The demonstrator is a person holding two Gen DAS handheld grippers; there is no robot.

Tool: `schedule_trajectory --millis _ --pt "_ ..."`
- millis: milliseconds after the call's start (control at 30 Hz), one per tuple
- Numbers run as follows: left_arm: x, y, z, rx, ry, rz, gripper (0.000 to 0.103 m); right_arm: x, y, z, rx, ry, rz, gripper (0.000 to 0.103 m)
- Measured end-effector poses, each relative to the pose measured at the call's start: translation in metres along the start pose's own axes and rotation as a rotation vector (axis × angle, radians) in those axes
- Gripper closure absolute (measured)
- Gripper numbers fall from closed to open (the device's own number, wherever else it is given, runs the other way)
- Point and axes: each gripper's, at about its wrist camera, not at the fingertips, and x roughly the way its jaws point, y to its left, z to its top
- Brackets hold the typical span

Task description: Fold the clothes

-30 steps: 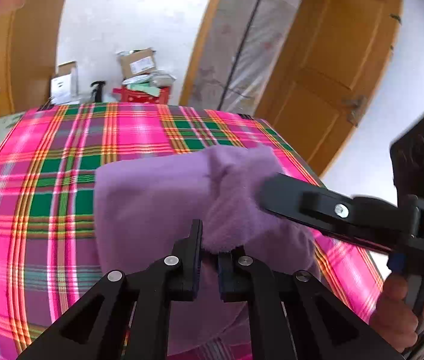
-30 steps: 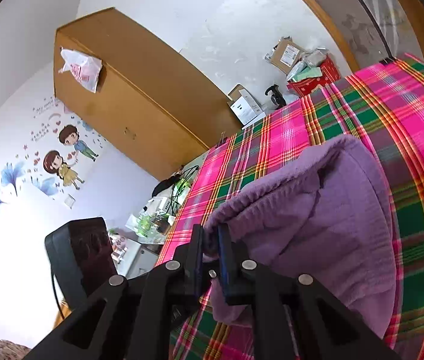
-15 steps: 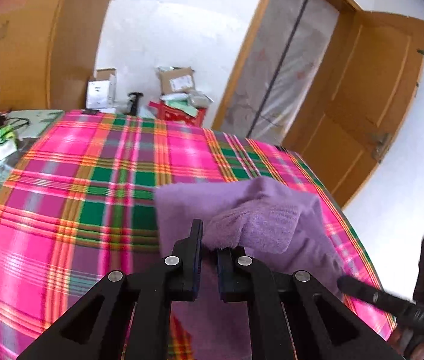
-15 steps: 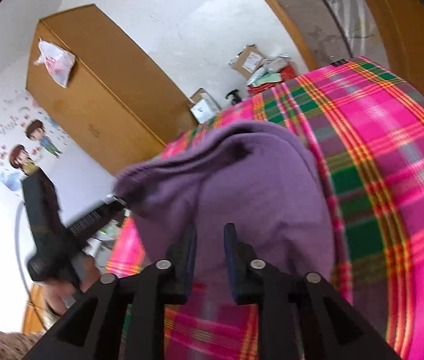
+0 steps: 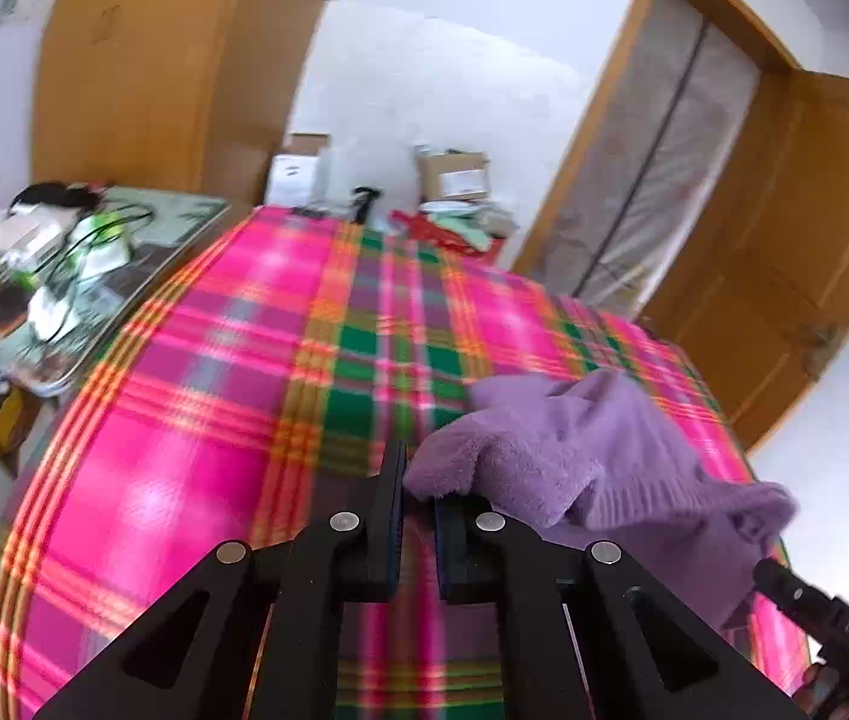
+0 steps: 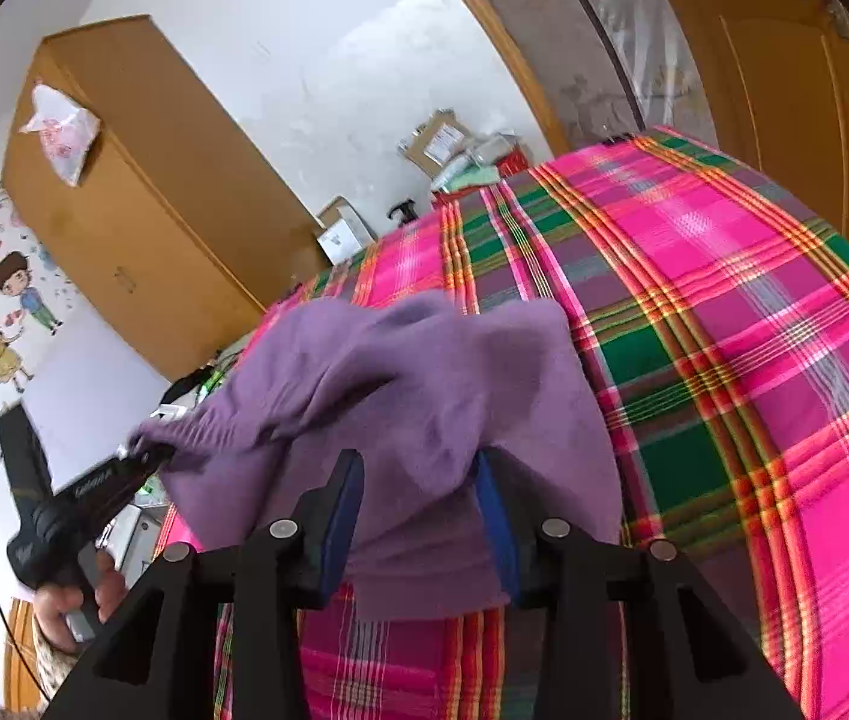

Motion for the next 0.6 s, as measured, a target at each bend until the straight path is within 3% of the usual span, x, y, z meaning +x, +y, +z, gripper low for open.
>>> schedule_trajectory --millis 67,133,167,433,600 --pt "0.002 0.013 -0.003 -0.03 0.01 0.015 0.095 0.008 0.002 0.002 0.008 0.006 0.006 0.066" --pt "0.002 0.025 -0.008 -0.045 0.014 0.033 0.095 0.011 0.009 0.004 -0.023 0.002 0.013 0.09" --pt "0.002 0.029 -0.009 -0.047 0.014 0.045 0.095 0.011 0.013 0.005 -0.047 -0.003 0.017 0.093" --pt "-0.004 0.057 -0.019 -0.078 0.035 0.102 0.095 0.011 0.068 0.013 -0.227 -0.03 0.102 0.098" --pt "-0.006 0.061 -0.029 -0.068 0.07 0.086 0.095 0.028 0.097 0.019 -0.265 -0.006 0.174 0.098"
